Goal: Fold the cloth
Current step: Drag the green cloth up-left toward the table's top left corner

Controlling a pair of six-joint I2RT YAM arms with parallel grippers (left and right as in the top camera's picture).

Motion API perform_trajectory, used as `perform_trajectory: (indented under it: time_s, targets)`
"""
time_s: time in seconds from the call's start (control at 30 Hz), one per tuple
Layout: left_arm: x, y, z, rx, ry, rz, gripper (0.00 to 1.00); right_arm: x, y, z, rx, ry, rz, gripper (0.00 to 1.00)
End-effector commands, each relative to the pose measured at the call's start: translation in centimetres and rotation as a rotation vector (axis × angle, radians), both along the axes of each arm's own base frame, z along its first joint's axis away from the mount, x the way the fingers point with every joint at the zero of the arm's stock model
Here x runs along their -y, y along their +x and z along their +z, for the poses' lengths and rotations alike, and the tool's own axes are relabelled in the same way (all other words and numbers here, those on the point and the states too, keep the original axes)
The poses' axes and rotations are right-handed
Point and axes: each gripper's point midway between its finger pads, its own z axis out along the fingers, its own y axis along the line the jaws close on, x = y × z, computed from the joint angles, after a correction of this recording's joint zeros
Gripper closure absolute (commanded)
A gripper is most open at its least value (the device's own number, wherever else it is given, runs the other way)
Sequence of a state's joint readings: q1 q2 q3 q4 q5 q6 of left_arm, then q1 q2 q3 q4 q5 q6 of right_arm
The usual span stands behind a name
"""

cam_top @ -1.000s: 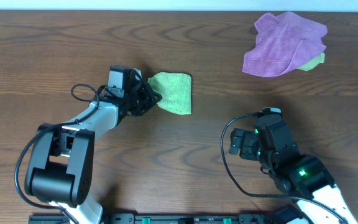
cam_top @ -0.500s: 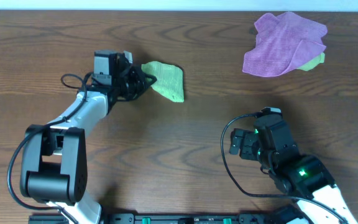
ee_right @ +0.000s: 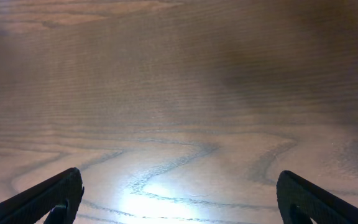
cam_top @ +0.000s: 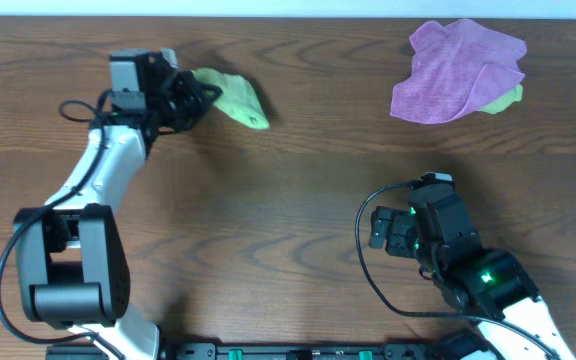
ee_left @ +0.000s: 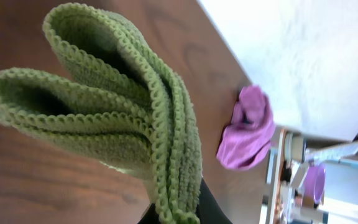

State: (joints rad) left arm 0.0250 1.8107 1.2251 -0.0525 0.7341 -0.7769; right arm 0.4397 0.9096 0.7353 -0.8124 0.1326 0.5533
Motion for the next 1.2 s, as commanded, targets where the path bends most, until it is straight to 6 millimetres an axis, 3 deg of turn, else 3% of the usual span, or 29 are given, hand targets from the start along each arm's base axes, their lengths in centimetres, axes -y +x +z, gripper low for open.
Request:
perform_trajectory:
  time_s: [0.0,0.23,0.57,0.73,0.97,1.17]
  targets:
    - [-1.9,1.5,3.0,0.082,0.008,0.02,0.94,0.6,0.1,-0.1,0.002,-0.007,-0.037,0.01]
    - [-6.5,3.2,4.7,0.129,0.052,0.138,0.94,0.6,0.1,-0.1,0.002,-0.008,-0.037,0.01]
    - [-10.8,4.4,4.1,0.162,0.188,0.263,0.94,0.6,0.1,-0.1,0.002,-0.008,-0.037,0.01]
    - [-11.5,5.7,4.3,0.204,0.216,0.286,0.95,0.6,0.1,-0.1,0.002,-0.008,-0.037,0.01]
    - [-10.9,9.5,3.2,0.149,0.133,0.193,0.95,0.6,0.1,-0.1,0.002,-0.007,-0.037,0.01]
    - [-12.6,10.0,2.3,0.046,0.116,0.146,0.94,0.6,0.1,-0.1,0.002,-0.008,-0.037,0.01]
